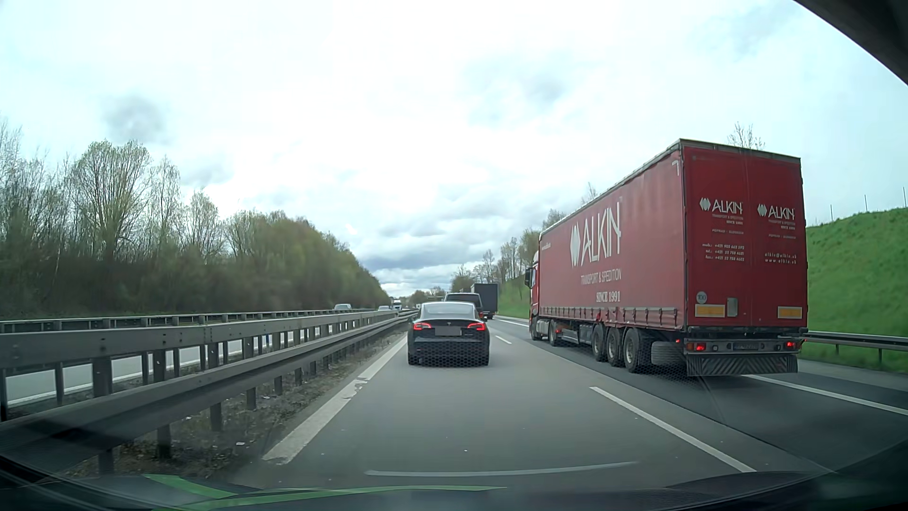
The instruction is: Follow the waypoints while adhering to traffic rules and regulations
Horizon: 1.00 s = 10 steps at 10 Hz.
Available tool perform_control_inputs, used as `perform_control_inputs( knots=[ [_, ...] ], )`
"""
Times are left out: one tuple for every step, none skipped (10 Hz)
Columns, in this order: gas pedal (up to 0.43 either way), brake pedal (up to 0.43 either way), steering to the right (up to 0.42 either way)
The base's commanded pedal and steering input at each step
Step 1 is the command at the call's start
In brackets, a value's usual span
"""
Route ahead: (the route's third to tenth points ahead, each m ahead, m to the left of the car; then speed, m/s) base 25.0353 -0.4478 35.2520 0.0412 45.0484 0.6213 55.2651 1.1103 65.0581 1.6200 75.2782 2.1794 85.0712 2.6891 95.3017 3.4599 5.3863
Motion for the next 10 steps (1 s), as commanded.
perform_control_inputs(
  knots=[
    [0.098, 0.0, -0.005],
    [0.098, 0.0, -0.005],
    [0.098, 0.0, -0.005],
    [0.098, 0.0, -0.005],
    [0.098, 0.0, -0.005],
    [0.098, 0.0, -0.005],
    [0.098, 0.0, -0.005],
    [0.098, 0.0, -0.005],
    [0.098, 0.0, -0.005],
    [0.098, 0.0, -0.005]
  ],
)
